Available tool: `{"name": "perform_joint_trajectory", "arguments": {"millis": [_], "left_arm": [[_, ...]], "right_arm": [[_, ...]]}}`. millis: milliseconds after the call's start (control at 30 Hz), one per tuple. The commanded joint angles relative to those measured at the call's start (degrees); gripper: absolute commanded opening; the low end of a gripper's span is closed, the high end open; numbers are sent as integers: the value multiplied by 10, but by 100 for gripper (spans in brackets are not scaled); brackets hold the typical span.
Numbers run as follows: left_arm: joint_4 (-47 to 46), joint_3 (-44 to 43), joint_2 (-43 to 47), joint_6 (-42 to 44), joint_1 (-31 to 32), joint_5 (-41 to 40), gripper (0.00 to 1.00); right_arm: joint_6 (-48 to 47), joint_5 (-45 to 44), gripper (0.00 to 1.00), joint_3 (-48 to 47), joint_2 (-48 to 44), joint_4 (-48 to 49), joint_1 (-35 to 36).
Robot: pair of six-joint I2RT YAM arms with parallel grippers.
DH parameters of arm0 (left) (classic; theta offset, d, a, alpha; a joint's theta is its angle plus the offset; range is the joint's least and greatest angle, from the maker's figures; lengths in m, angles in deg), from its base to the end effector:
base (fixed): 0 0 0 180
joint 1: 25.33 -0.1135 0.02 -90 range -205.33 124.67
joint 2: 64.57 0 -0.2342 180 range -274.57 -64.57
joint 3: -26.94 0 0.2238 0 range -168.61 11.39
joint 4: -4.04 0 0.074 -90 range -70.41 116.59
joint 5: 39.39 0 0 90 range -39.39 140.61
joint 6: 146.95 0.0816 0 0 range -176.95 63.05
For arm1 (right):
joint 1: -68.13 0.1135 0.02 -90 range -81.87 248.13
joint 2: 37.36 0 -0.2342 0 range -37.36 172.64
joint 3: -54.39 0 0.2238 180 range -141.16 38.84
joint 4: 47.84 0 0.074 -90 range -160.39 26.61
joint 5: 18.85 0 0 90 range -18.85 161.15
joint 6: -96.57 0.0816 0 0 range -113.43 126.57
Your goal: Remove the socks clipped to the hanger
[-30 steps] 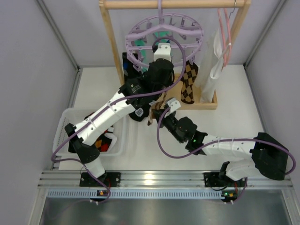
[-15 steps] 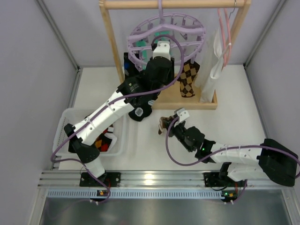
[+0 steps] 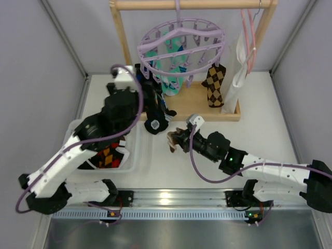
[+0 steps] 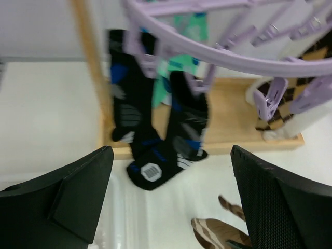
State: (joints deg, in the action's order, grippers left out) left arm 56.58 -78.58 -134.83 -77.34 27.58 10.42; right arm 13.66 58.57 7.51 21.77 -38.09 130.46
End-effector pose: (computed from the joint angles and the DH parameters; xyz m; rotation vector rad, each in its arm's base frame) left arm 0.1951 -0.1707 0.4226 0.0374 1.8066 -0.2546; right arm 0.1421 0.2327 0.2603 -0.6135 1.5499 0.7534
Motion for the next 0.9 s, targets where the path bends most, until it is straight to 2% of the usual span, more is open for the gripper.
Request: {"name": "perform_joint_trajectory", "arguments": {"millis": [0, 100, 167, 200, 367, 400, 500, 533, 600, 633, 700, 767, 800, 833, 867], "left_arm": [[-9, 49, 114, 21, -3, -139, 98], [-8, 63, 184, 46, -3, -219, 99], [-9, 55, 216, 75, -3, -267, 98], [-9, 52, 224, 83, -3, -277, 99], [-8, 43, 256, 113, -3, -292, 98], [-8, 45, 264, 113, -3, -291, 99], [-8, 57, 281, 114, -3, -272, 99], [-8, 60, 284, 112, -3, -264, 99], [-10, 74, 293, 112, -3, -244, 98], [-9, 79, 297, 114, -3, -238, 99], [-10, 95, 299, 116, -3, -219, 99], [-10, 112, 300, 117, -3, -213, 99], [-10, 118, 302, 116, -3, -213, 98], [-10, 124, 303, 112, -3, -212, 99], [-11, 135, 304, 110, -3, -210, 98]], "right_arm": [[-4, 156, 0, -105, 50, -38, -1], [-2, 246, 0, -187, 128, -39, 2], [-8, 274, 0, -270, 176, -48, 10], [-15, 283, 0, -302, 229, -69, 16], [-34, 302, 0, -537, 415, -142, 55], [-28, 299, 0, -564, 476, -156, 57], [-2, 281, 0, -639, 571, -162, 60], [9, 286, 3, -654, 590, -174, 61], [18, 290, 20, -682, 618, -182, 62], [20, 291, 21, -680, 617, -180, 65], [27, 287, 53, -649, 588, -165, 68], [20, 254, 60, -600, 551, -167, 66], [19, 239, 63, -576, 503, -166, 65], [20, 213, 70, -550, 477, -163, 61], [22, 203, 73, -493, 449, -156, 55]]}}
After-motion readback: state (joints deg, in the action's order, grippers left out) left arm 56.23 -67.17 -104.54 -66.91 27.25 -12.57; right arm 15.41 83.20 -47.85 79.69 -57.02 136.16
